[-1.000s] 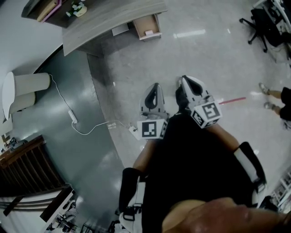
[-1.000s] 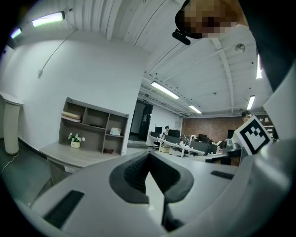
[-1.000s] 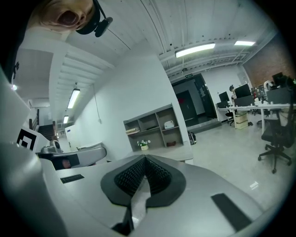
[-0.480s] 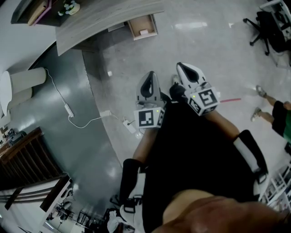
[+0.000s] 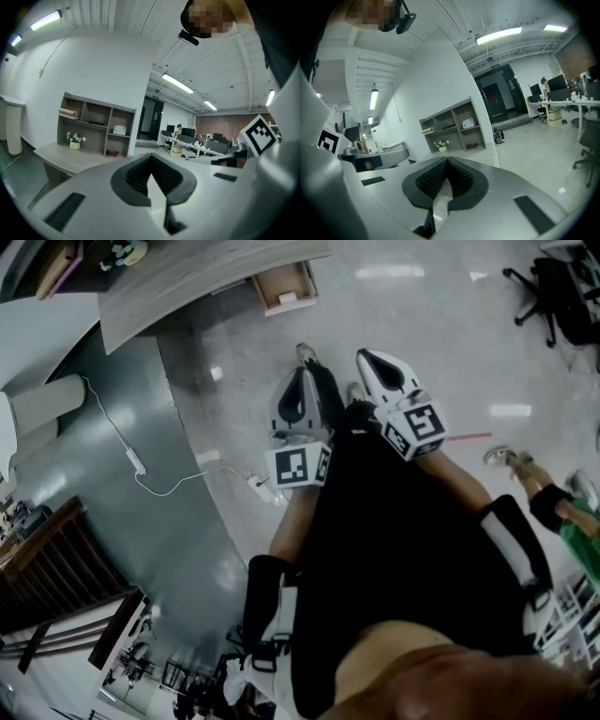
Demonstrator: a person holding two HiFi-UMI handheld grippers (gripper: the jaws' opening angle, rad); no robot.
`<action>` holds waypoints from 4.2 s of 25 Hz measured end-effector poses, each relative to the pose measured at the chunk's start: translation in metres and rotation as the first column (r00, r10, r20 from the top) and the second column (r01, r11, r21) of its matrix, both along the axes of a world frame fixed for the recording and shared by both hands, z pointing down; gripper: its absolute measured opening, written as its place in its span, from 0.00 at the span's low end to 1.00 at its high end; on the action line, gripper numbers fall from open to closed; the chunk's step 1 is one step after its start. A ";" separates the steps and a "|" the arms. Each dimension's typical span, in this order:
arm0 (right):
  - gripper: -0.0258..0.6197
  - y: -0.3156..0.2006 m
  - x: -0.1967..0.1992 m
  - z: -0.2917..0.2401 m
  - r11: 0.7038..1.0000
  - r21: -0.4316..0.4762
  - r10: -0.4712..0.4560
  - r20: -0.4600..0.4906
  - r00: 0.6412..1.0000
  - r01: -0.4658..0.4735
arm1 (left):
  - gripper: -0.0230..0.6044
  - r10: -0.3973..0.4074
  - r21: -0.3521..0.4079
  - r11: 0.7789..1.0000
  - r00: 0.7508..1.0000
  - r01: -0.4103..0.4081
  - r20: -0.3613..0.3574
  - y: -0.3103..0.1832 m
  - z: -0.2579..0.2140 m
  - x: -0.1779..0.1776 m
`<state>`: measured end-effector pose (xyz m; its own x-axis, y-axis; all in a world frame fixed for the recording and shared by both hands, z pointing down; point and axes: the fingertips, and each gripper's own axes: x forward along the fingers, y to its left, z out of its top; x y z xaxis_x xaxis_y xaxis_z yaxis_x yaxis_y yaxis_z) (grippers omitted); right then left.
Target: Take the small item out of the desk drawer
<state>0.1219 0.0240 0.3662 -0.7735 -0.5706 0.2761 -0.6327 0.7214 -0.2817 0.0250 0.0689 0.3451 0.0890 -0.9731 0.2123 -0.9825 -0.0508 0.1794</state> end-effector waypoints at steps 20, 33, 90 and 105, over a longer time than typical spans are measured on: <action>0.04 -0.154 -0.086 0.035 0.998 -0.060 0.011 -0.039 0.999 -0.013 | 0.02 0.027 -0.127 0.991 0.999 -0.030 -0.027 -0.170 0.071 -0.087; 0.04 -0.205 -0.124 0.090 0.985 -0.172 0.020 -0.074 0.997 -0.032 | 0.02 0.025 -0.329 0.944 0.999 -0.037 -0.040 -0.234 0.214 -0.129; 0.04 -0.221 -0.121 0.221 0.893 -0.424 0.067 -0.204 0.977 -0.150 | 0.49 -0.087 -0.918 0.394 0.992 -0.047 -0.088 -0.260 0.589 -0.139; 0.04 -0.213 -0.104 0.218 0.894 -0.415 0.087 -0.208 0.974 -0.169 | 0.45 -0.092 -0.916 0.400 0.993 -0.032 -0.075 -0.256 0.587 -0.143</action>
<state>0.0182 -0.1895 0.5843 -0.6159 -0.4564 0.6421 -0.7803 0.4657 -0.4174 -0.1177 -0.1866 0.9320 0.1440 -0.2037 0.9684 -0.9534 0.2336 0.1909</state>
